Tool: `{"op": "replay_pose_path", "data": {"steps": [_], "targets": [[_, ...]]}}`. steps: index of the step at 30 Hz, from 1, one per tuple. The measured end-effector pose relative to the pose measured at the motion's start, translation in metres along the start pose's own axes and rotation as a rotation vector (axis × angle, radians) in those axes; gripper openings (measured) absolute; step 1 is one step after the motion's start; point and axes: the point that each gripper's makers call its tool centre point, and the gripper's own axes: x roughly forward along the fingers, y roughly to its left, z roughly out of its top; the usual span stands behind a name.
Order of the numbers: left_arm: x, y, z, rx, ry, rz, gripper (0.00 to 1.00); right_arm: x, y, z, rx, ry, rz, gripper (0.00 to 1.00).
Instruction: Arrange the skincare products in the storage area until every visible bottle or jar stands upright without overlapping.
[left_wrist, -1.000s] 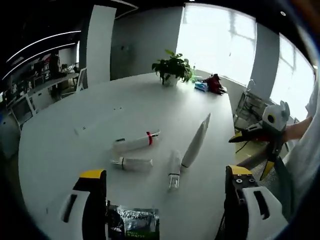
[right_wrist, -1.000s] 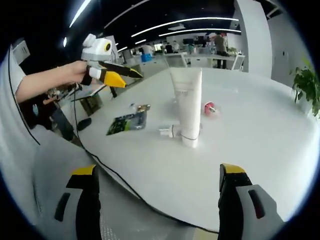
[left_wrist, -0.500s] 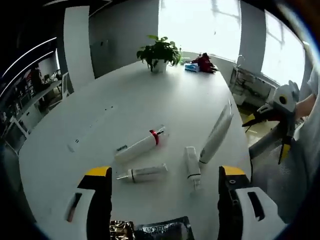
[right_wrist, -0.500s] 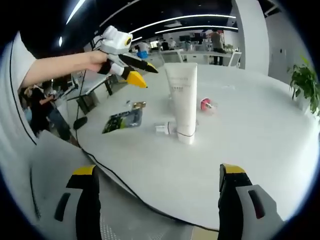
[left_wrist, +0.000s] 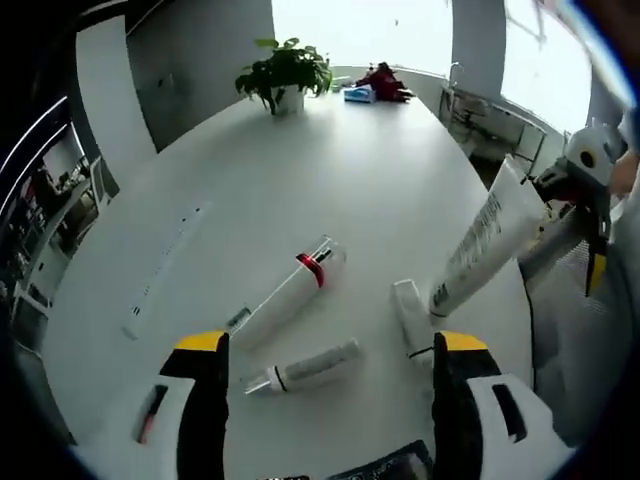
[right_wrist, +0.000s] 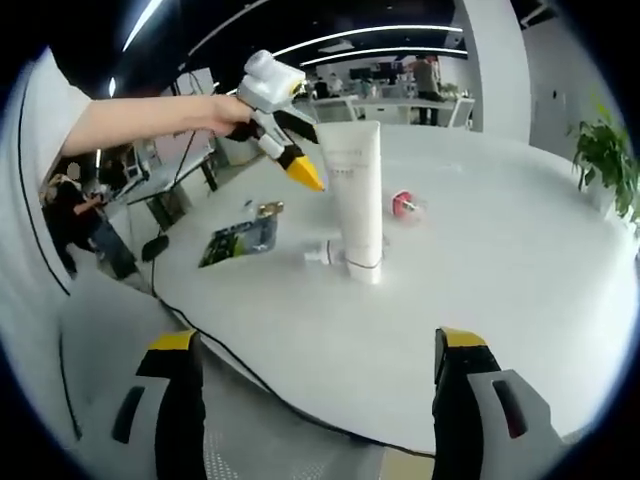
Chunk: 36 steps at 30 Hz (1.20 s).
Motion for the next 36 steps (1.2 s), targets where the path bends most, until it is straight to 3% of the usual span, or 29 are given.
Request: {"op": "replay_pose_path", "data": {"steps": [3,5,7,12,15,17,20,26,29,32,36], "targets": [[0.011,0.011,-0.001,0.071,0.051,-0.002,0.80,-0.001,0.001,-0.001,0.001,0.001,0.001,0.96],[0.022,0.023,-0.003,0.085,0.068,-0.003,0.79,0.000,0.000,-0.001,0.003,0.003,-0.002,0.95],[0.025,0.021,0.001,0.085,0.075,-0.011,0.78,0.000,-0.002,-0.002,0.006,0.000,-0.006,0.95],[0.044,0.039,0.001,0.139,0.122,-0.041,0.72,0.000,-0.003,-0.003,0.017,0.004,-0.004,0.95],[0.049,0.027,0.008,0.147,0.138,-0.045,0.71,0.001,-0.004,-0.006,0.016,0.021,-0.001,0.95],[0.058,0.030,0.006,0.160,0.147,-0.055,0.69,0.001,-0.003,-0.007,0.013,0.026,0.004,0.95],[0.069,0.031,0.004,0.237,0.194,-0.079,0.67,0.001,-0.003,-0.007,0.014,0.027,0.006,0.95],[0.090,0.036,0.008,0.337,0.220,-0.125,0.57,0.001,-0.004,-0.010,0.015,0.044,0.001,0.94],[0.099,0.039,0.004,0.400,0.270,-0.146,0.53,0.001,-0.005,-0.010,0.021,0.041,-0.004,0.94],[0.111,0.043,-0.004,0.428,0.285,-0.187,0.49,0.001,-0.006,-0.010,0.035,0.042,-0.006,0.94],[0.112,0.043,-0.012,0.543,0.356,-0.222,0.43,0.002,-0.006,-0.011,0.033,0.052,-0.005,0.94]]}}
